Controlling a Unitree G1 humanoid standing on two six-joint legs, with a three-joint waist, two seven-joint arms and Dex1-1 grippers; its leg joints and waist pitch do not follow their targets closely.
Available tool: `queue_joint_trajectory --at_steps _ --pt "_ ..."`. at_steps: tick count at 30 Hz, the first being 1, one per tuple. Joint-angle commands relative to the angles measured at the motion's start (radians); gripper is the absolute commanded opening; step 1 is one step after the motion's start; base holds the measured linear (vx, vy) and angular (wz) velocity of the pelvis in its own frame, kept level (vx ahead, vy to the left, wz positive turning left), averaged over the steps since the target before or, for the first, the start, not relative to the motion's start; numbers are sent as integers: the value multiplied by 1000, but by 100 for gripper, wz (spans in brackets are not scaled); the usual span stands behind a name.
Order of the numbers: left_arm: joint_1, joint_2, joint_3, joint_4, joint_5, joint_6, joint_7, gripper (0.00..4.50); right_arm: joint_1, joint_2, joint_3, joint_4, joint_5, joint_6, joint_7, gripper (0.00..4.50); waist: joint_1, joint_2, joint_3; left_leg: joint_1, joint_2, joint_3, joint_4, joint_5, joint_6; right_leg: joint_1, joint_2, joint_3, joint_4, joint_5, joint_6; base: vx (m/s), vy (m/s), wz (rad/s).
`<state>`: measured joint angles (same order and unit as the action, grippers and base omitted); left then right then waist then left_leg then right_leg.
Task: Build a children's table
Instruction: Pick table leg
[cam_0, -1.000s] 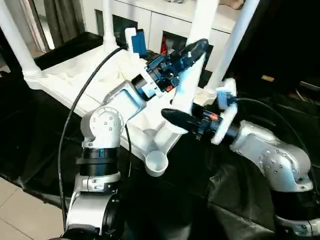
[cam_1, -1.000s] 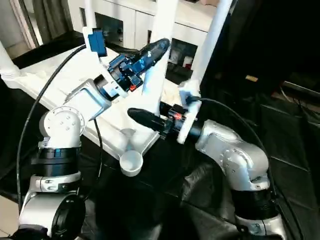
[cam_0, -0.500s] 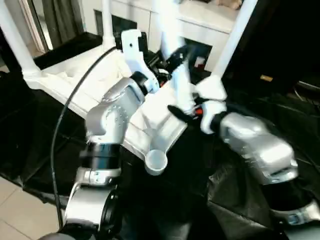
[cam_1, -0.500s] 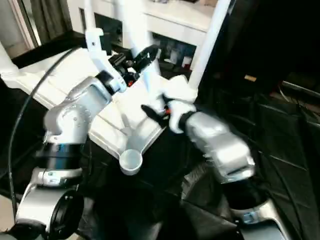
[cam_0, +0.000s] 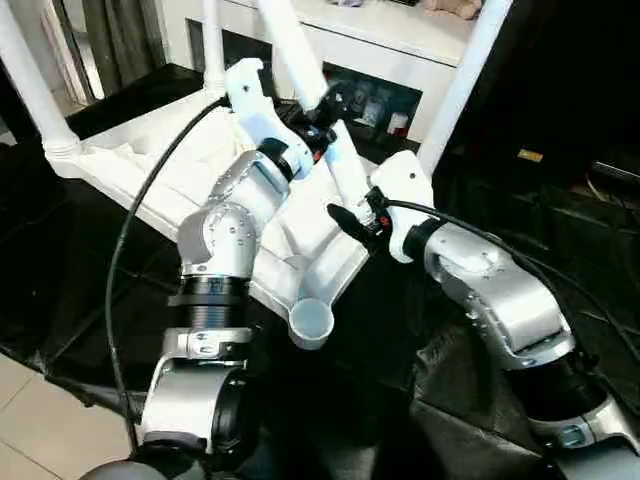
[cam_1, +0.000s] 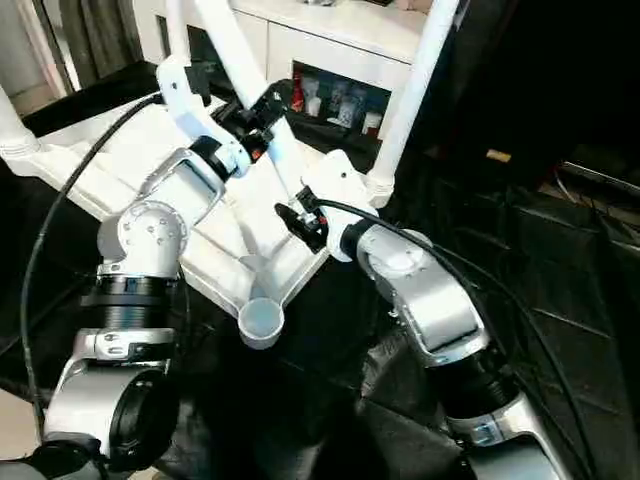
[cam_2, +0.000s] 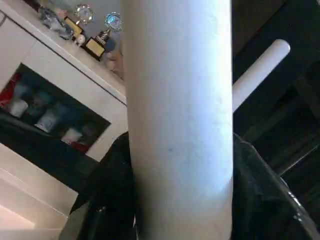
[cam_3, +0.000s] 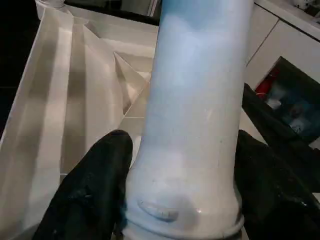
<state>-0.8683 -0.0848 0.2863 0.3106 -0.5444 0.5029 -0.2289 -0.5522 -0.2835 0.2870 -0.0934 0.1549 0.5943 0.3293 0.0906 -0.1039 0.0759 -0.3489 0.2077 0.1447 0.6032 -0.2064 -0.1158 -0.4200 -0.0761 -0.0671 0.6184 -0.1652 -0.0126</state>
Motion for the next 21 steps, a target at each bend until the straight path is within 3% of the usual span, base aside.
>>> queue_joint_trajectory --at_steps 1,5,6,9,10,13,15,16,21 --pt "-20 1 8 11 -8 13 25 201 -20 -6 -16 -2 -18 -23 3 267 2 0 -87 -9 0 18 -58 10 11 81 -43 44 -47 -49 -144 0 0 0" --pt "-18 3 3 7 -20 23 16 195 -17 -5 -16 -4 -16 -38 21 267 2 -1 -87 -9 0 18 -58 2 10 80 -43 43 -48 -66 -139 0 0 0" --pt "-18 3 3 7 -22 23 15 193 -16 -5 -19 -5 -11 -43 29 302 2 -1 -87 -9 0 18 -58 1 10 80 -43 43 -48 -68 -138 0 0 0" --pt "-21 39 -29 -1 -47 72 -89 191 -9 9 -110 -22 123 13 98 339 3 -3 -87 -7 1 19 -58 -12 22 78 -44 42 -48 -88 -130 0 0 0" --pt "-13 70 -66 -18 -61 113 -175 191 -12 10 -164 -27 202 63 133 357 3 -2 -86 -7 2 18 -59 -12 25 77 -45 42 -49 -95 -131 0 0 0" --pt "-2 109 -114 -42 -82 165 -280 189 -16 2 -222 -35 290 122 187 384 5 2 -87 -2 4 19 -59 2 35 73 -43 42 -45 -72 -152 0 0 0" --pt "3 133 -138 -53 -94 190 -338 189 -9 -24 -234 -47 335 144 246 388 6 1 -86 -6 3 20 -59 8 29 77 -44 40 -46 -58 -171 0 0 0" --pt "1 169 -169 -70 -125 230 -433 189 16 -79 -241 -71 407 182 360 390 8 5 -87 -4 3 20 -59 5 30 77 -44 41 -45 -59 -175 0 0 0" --pt "0 200 -190 -109 -186 283 -533 189 39 -107 -245 -79 449 223 414 391 14 1 -87 -8 4 21 -58 2 22 82 -50 42 -46 -82 -194 0 0 0"
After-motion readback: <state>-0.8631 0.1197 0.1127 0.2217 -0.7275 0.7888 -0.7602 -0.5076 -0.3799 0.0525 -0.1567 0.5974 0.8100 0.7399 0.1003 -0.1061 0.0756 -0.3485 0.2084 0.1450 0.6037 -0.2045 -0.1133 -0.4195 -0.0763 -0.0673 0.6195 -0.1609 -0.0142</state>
